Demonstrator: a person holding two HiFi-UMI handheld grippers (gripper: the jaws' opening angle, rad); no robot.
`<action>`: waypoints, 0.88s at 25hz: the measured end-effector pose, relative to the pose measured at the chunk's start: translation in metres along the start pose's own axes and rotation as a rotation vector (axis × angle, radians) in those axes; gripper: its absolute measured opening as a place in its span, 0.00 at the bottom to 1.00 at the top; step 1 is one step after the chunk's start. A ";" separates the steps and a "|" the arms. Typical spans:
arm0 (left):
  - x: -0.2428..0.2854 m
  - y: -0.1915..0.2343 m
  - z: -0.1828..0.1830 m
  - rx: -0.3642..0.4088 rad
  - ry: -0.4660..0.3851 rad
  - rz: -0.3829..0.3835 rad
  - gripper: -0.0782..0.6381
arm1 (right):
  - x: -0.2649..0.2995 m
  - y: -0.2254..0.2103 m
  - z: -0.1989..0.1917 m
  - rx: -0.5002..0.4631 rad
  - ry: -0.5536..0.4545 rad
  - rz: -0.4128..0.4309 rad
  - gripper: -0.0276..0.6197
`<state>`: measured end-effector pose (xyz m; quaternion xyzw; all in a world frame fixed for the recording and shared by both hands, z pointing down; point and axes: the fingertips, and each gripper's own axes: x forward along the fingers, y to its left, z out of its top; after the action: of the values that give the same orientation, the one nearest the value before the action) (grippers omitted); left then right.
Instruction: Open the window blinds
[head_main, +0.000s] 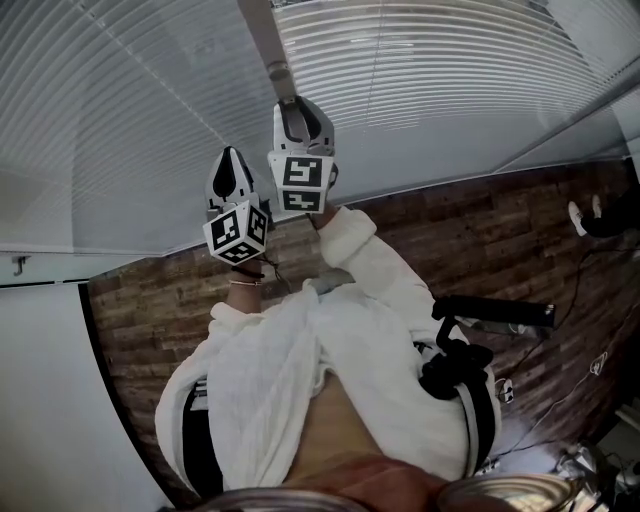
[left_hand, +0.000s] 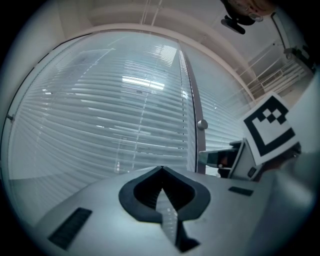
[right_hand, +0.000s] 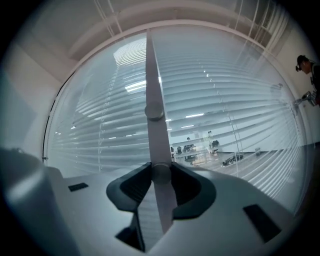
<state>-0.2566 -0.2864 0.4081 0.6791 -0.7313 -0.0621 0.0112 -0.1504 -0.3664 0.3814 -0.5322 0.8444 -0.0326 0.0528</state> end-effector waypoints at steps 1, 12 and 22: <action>-0.001 -0.001 0.000 -0.001 0.000 -0.003 0.11 | 0.000 -0.001 -0.001 0.029 0.007 -0.003 0.25; -0.004 -0.010 -0.001 -0.016 0.005 -0.013 0.11 | -0.002 -0.010 -0.005 0.345 0.039 0.009 0.25; -0.002 -0.032 0.001 -0.086 0.021 -0.091 0.11 | -0.046 -0.029 0.004 0.180 -0.034 0.167 0.25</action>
<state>-0.2246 -0.2863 0.4042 0.7111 -0.6962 -0.0869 0.0453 -0.1046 -0.3372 0.3834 -0.4536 0.8784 -0.0947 0.1169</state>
